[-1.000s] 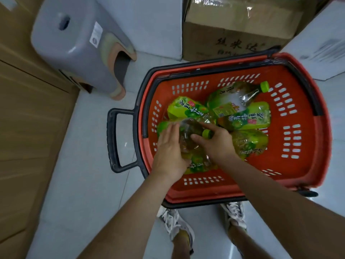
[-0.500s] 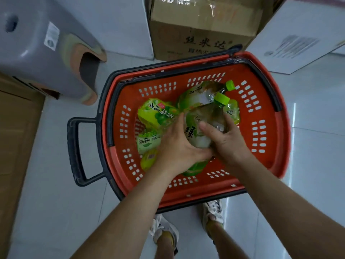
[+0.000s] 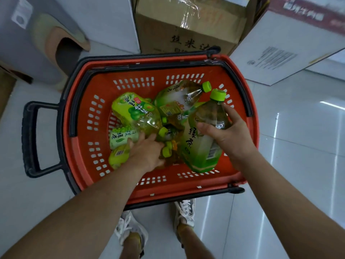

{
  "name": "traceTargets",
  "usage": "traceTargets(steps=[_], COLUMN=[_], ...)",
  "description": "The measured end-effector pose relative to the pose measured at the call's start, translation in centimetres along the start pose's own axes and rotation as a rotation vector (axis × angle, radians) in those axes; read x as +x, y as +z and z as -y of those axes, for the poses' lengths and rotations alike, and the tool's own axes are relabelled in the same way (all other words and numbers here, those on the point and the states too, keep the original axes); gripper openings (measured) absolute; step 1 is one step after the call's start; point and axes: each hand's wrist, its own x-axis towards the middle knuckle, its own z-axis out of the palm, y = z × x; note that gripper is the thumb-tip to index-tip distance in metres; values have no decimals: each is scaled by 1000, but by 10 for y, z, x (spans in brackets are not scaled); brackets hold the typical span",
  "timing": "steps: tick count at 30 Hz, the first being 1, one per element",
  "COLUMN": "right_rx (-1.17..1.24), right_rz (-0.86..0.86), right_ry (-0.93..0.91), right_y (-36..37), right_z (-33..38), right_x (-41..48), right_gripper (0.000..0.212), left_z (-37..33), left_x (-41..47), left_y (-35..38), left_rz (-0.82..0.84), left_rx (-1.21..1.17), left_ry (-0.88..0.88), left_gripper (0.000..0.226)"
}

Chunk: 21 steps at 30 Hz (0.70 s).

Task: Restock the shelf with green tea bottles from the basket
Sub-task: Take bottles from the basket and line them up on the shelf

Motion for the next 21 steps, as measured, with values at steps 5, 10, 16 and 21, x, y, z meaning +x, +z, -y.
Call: traceTargets(steps=[5,10,16,21], right_rx=[-15,-108,-314,-399], right_rz=[-3,75,355,631], right_ry=[-71,-144,-258,-373], right_y=[15,53,116,219], right_z=[26,77,157,200], right_x=[-16,-47,-96,-155], right_gripper=[68,66,60,55], left_z=[42,51,99,161], left_x=[-48,-125,-235,-350], left_y=[-26,-79,-134,-138], left_rz=[-365,-615,-938,-1216], left_rx=[-843,-1547,-1818,-1837], left_ry=[-84,-181,-297,-507], left_gripper=[29,15,21,7])
